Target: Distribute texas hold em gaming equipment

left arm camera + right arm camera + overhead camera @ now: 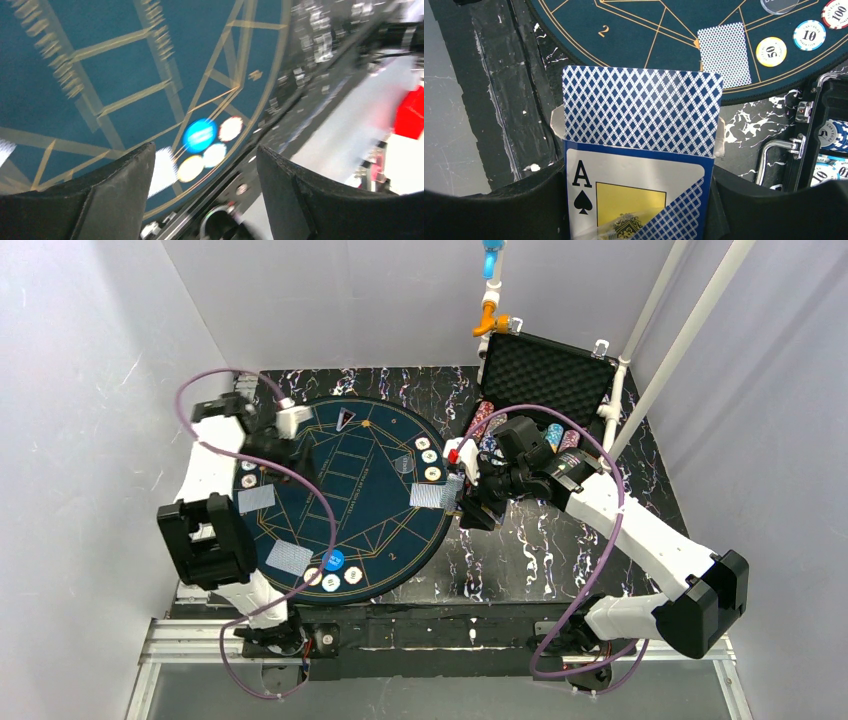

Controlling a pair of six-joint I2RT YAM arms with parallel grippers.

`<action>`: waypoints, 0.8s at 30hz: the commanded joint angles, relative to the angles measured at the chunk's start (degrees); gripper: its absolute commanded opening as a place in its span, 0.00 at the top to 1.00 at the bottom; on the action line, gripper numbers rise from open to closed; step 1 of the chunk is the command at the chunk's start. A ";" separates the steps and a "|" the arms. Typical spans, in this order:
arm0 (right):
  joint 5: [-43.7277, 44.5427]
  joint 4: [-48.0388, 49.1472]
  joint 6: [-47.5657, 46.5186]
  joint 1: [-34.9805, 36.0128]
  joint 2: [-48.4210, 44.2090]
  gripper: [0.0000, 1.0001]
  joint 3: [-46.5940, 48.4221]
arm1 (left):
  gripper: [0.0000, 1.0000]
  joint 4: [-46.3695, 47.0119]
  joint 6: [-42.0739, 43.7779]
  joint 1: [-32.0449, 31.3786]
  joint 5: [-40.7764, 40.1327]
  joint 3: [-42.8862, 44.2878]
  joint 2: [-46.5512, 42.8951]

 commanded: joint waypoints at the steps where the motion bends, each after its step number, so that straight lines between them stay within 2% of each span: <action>1: -0.64 2.83 -0.62 0.64 -0.25 0.99 2.60 | 0.27 4.53 -20.11 -13.82 14.49 0.92 -3.62; 3: -0.63 2.73 -0.67 0.79 -0.12 0.99 2.97 | 0.25 13.04 -30.79 -21.11 17.08 -0.89 -4.91; 6: -0.63 2.89 -0.84 1.17 0.40 0.99 3.33 | 0.22 25.29 -45.28 -27.79 19.45 -4.14 -6.54; 8: -0.48 2.95 -1.05 1.52 0.83 0.99 3.59 | 0.19 31.72 -51.73 -31.74 20.56 -5.48 -6.92; 15: -0.27 3.43 -1.46 2.15 1.72 0.99 4.08 | 0.17 41.14 -60.58 -39.60 23.38 -6.82 -7.05; 24: -0.02 4.31 -1.48 3.28 2.73 0.99 4.62 | 0.19 42.43 -61.02 -43.85 21.97 -5.77 -3.10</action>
